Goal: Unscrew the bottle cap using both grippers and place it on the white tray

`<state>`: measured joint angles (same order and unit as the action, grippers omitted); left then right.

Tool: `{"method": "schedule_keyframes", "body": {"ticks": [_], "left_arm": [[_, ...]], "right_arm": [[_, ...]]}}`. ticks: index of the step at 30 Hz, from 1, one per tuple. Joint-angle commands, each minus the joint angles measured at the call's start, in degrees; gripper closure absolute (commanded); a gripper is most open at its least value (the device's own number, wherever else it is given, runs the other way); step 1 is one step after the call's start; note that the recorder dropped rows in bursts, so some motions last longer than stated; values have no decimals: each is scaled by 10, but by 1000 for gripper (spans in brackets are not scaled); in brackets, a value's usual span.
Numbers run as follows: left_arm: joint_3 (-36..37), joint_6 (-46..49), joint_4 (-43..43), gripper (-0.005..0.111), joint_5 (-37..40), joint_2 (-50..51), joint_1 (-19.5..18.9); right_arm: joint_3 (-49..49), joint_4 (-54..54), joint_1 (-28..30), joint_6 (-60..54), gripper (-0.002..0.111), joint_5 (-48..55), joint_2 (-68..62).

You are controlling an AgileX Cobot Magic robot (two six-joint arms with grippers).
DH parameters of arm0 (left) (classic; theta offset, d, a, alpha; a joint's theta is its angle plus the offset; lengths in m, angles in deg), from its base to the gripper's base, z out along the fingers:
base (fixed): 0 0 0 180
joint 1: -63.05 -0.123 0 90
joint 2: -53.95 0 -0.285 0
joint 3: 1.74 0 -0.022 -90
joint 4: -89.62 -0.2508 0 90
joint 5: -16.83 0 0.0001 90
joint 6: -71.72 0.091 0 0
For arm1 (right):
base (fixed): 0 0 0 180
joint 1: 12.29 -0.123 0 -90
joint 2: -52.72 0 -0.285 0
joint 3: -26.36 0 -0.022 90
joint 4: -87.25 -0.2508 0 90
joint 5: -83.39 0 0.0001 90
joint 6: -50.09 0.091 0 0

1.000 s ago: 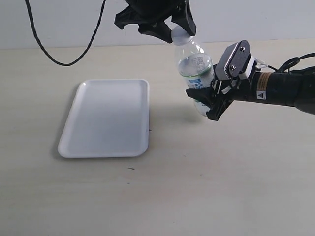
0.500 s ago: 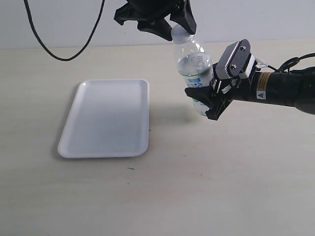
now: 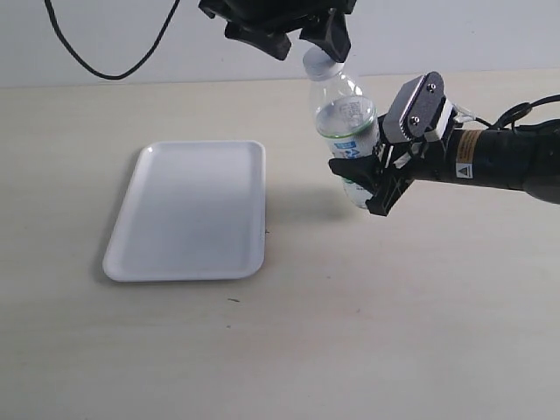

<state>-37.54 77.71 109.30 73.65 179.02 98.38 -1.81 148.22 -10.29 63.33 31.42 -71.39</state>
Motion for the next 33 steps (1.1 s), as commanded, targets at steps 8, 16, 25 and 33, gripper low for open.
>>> {"method": "schedule_keyframes", "body": {"ticks": [8, 16, 25, 33], "left_arm": [[-5, 93, -7, 36, 46, -9, 1], [-7, 112, 1, 36, 78, -8, 1], [-37, 120, 22, 37, 132, 13, 1], [-37, 116, 19, 40, 124, 18, 1]], "right_arm": [[0, -7, 0, 4, 108, -13, 3], [0, 22, 0, 4, 108, -13, 3], [0, 44, 0, 0, 108, -15, 3], [0, 54, 0, -1, 108, -17, 3]]}}
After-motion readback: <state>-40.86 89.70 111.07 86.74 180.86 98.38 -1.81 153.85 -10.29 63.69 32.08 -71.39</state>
